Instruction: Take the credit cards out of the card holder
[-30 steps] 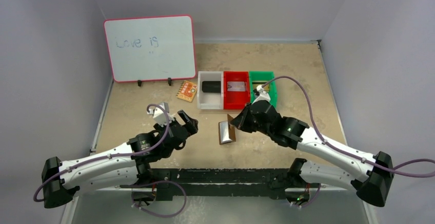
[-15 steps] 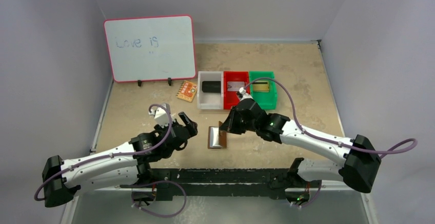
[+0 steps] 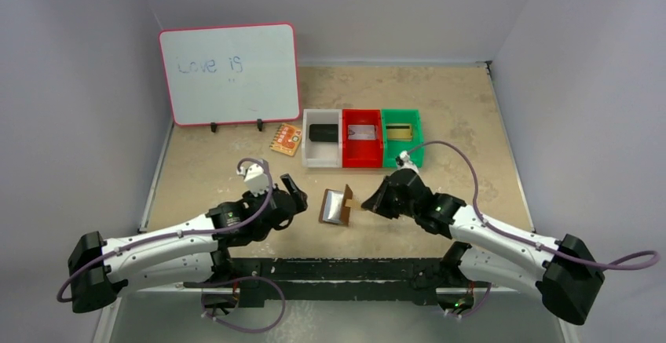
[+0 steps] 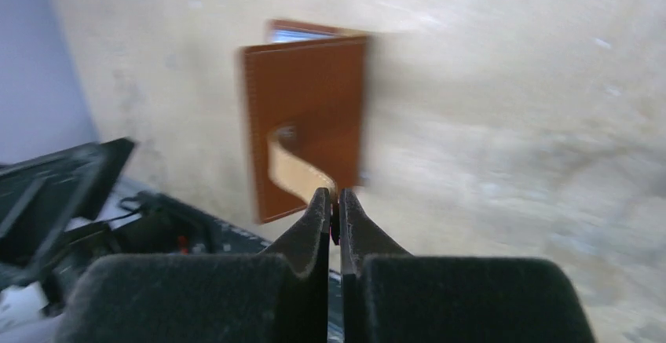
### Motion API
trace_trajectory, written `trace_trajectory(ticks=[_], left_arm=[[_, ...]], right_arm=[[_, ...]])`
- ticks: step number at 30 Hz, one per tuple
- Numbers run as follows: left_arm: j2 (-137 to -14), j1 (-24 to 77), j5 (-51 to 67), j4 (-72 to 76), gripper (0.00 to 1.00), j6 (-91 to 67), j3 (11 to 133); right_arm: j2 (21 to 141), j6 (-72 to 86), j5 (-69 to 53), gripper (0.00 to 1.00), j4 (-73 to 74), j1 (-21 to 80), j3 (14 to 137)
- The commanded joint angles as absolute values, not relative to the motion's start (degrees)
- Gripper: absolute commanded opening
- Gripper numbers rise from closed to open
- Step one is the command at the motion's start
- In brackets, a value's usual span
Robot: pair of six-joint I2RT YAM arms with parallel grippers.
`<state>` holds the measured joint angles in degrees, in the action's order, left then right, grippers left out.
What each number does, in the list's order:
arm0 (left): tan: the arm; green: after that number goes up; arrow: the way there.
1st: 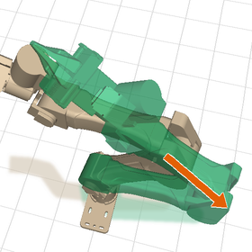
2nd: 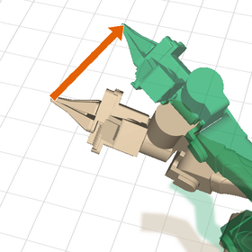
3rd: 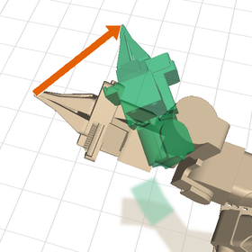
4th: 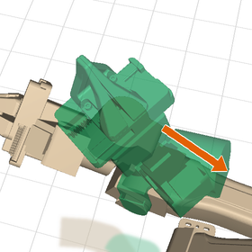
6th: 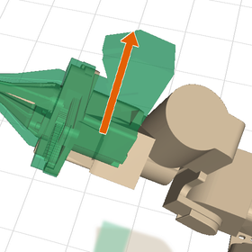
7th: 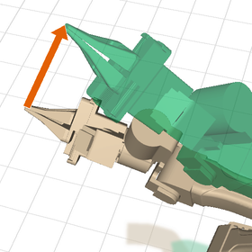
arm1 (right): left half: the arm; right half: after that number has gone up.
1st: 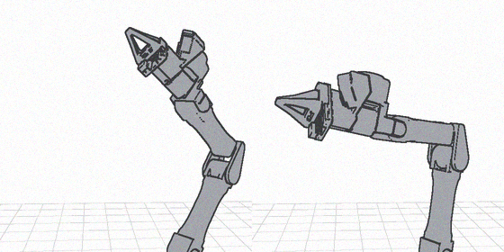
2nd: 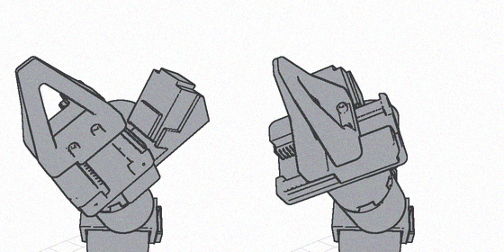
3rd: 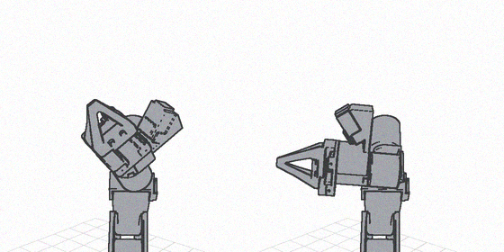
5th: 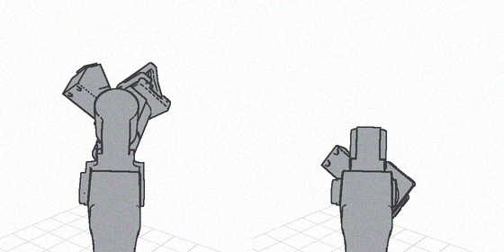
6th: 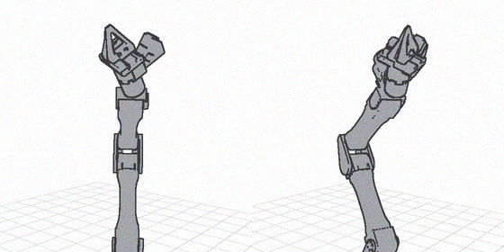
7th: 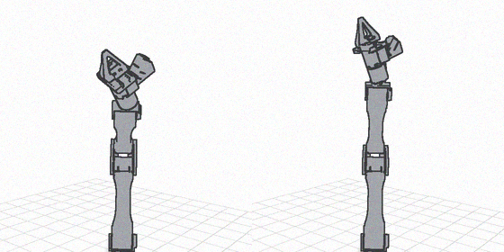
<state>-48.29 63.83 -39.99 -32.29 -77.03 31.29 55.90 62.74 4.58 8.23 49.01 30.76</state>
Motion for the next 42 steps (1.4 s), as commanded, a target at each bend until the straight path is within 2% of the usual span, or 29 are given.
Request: trace_trajectory(ticks=[1,19,28,42], left_arm=[[-51.7,63.9,-36.6,-27.9,0.84,-72.5,34.8],[-66.7,63.9,-28.4,-19.3,0.81,-68.5,37.7],[-69.4,63.9,-24.1,-13.3,0.77,-69.1,35.1],[-71.0,63.9,-25.0,-12.6,0.68,-70.6,35.3]], right_arm=[[53.7,67.7,4.2,0.0,6.3,46.7,23.7],[57.4,70.3,5.6,0.01,5.9,44.6,18.2],[62.7,70.4,6.1,0.01,4.9,44.4,18.4],[73.5,67.5,1.1,0.0,-2.3,44.3,19.3]])
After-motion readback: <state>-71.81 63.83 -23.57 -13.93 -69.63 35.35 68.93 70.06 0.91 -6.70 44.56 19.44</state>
